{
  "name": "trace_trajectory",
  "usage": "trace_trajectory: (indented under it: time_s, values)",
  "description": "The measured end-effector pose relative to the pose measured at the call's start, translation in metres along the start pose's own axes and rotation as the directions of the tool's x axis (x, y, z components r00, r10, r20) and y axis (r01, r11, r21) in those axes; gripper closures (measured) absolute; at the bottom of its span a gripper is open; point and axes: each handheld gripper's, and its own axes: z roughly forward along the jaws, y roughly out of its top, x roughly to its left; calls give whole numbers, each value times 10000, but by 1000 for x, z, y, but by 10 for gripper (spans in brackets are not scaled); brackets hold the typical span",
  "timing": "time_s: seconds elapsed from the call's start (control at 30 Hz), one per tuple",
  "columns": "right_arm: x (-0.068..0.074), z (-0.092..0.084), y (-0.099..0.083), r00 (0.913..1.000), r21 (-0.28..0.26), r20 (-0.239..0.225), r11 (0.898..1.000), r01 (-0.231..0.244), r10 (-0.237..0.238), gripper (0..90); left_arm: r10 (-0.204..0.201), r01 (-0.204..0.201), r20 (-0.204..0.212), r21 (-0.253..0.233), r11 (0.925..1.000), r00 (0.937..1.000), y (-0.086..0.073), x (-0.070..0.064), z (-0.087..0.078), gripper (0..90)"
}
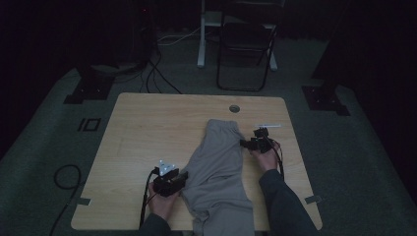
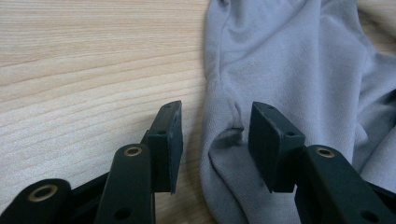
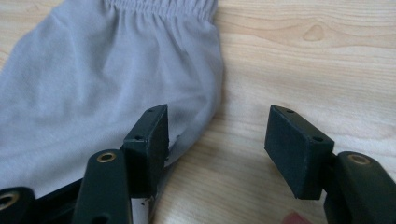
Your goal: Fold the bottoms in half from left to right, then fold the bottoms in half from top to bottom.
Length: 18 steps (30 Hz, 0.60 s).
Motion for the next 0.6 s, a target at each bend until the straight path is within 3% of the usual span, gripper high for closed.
trace_trajectory:
  time_s: [0.17,0.4,0.6]
  values:
    - [0,-3,-1,10000,125,55,9999,48,-49,354,-8,8,22,-4,10000,10000,0,0,0,550]
    - [2,-11,1,9998,-200,50,9996,215,-214,329,11,-9,106,-194,9998,9999,0,1,-1,538]
    - [2,-13,2,9990,-270,-138,9987,422,-426,324,170,-164,128,-425,9990,9998,13,5,-1,500]
